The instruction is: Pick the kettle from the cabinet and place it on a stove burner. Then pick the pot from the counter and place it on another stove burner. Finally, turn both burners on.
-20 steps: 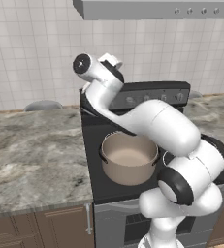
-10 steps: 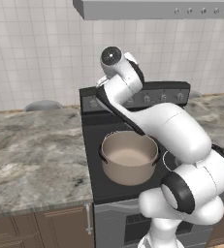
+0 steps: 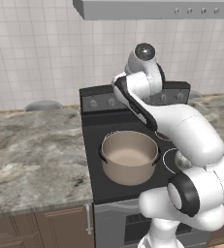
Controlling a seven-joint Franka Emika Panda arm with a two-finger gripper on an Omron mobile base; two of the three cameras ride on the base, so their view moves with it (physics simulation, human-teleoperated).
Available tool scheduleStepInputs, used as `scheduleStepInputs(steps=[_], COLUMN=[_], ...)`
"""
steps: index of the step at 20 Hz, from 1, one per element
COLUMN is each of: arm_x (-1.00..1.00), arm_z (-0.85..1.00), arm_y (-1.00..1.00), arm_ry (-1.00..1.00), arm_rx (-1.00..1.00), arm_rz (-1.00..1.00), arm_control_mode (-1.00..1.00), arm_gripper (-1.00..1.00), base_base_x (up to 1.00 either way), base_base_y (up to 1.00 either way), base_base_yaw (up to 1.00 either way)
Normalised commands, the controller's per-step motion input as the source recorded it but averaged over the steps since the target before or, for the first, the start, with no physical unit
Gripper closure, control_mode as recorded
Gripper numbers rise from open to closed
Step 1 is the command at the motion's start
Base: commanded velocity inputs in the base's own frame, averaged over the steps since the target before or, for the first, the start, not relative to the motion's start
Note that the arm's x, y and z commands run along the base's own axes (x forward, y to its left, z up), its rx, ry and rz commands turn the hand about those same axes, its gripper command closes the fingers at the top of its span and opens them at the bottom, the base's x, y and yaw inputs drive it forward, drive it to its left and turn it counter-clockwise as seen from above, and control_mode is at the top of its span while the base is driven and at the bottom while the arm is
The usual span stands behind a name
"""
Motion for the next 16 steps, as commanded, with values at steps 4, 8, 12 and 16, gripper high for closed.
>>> scheduleStepInputs(steps=[4,8,12,16], arm_x=[0.00,0.00,0.00,0.00], arm_z=[0.00,0.00,0.00,0.00], arm_y=[-0.47,-0.49,-0.52,-0.52], arm_ry=[0.02,0.02,0.03,0.04], arm_rx=[0.17,0.16,0.15,0.11], arm_rz=[0.05,0.03,0.00,0.00], arm_control_mode=[-1.00,-1.00,-1.00,-1.00], arm_gripper=[-1.00,-1.00,-1.00,-1.00], base_base_x=[0.00,0.00,0.00,0.00], base_base_y=[0.00,0.00,0.00,0.00], base_base_yaw=[0.00,0.00,0.00,0.00])
